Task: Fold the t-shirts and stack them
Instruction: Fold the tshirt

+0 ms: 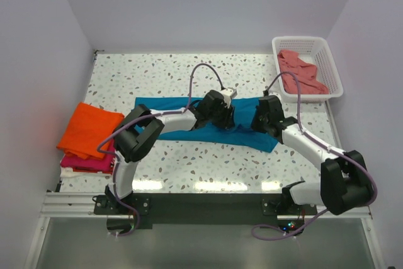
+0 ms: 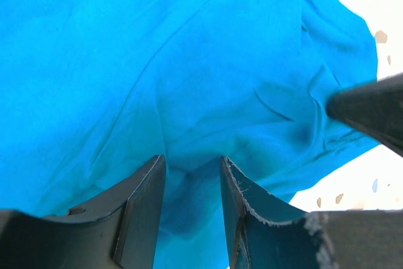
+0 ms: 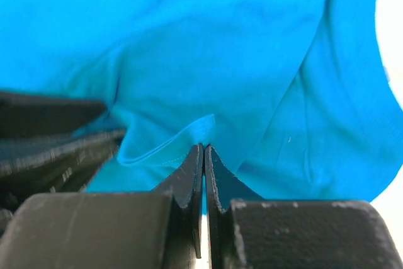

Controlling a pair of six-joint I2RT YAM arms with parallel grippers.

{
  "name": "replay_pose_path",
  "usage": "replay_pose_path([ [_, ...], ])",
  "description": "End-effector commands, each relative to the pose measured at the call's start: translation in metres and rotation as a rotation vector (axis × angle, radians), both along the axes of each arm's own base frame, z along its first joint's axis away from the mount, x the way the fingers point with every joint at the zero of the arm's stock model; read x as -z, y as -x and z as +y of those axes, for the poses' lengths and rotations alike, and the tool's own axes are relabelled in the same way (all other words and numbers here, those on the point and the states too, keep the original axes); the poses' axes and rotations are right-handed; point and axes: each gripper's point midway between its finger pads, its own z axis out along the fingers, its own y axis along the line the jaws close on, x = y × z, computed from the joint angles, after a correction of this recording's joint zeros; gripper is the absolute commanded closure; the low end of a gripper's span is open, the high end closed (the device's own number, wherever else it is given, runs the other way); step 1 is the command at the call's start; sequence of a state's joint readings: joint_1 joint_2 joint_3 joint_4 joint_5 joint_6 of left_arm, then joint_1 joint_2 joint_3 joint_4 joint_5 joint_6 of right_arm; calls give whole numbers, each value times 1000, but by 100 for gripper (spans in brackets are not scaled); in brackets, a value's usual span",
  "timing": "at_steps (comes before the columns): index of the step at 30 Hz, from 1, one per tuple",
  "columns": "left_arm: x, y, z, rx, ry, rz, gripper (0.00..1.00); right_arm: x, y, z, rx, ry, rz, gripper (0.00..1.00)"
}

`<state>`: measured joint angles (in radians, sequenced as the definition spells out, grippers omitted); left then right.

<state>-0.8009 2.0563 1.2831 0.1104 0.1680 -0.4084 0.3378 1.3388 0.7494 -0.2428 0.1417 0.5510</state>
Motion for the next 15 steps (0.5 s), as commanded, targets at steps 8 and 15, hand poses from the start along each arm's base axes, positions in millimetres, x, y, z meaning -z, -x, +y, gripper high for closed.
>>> replay_pose_path([
  [8, -37, -5, 23, -36, -82, -92, 57, -21, 30, -10, 25, -5, -90, 77],
  [15, -42, -2, 32, -53, -138, -59, 57, -40, -3, -12, 59, 43, -120, 68],
])
